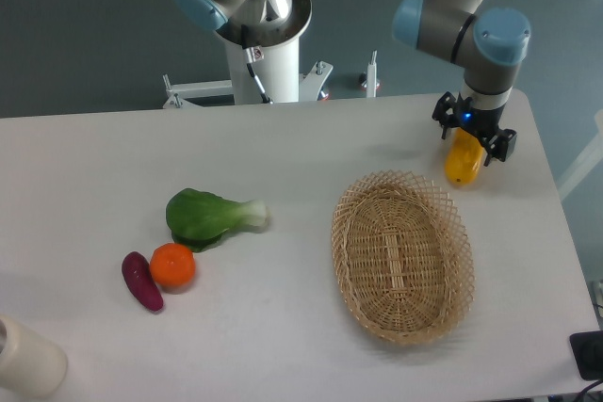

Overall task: Place the mango on the table
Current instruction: 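Open the gripper and raise it away from the mango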

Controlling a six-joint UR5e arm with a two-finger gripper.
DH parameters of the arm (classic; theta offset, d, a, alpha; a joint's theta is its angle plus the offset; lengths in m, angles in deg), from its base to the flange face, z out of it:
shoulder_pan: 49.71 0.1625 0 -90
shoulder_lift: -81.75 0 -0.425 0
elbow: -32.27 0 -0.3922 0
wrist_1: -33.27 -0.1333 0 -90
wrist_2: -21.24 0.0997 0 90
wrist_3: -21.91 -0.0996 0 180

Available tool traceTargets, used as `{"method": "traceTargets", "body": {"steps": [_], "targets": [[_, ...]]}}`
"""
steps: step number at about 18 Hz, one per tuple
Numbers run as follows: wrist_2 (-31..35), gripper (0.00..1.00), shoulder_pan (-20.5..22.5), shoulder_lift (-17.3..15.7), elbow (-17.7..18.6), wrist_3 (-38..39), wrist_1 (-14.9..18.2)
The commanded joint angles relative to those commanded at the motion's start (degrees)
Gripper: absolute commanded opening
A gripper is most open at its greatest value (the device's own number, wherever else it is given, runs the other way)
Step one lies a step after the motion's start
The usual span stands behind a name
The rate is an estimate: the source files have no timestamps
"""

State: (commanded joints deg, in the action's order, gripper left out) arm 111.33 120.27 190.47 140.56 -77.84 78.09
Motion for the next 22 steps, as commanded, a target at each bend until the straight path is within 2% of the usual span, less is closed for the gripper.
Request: {"method": "traceTargets", "body": {"steps": [6, 11, 16, 19, 22], "targets": [[-0.3, 1.0, 0.5, 0.6, -5.6, 0.1, 2.3], [-0.6, 1.0, 0.0, 2.7, -12.7, 3.1, 8.4], [-2.1, 1.0, -1.2, 3.9, -19.9, 5.2, 16.2], [-2.2, 1.0, -2.0, 4.2, -22.7, 5.3, 19.2], [-2.3, 1.0, -2.5, 4.0, -23.8, 5.3, 20.4]]}}
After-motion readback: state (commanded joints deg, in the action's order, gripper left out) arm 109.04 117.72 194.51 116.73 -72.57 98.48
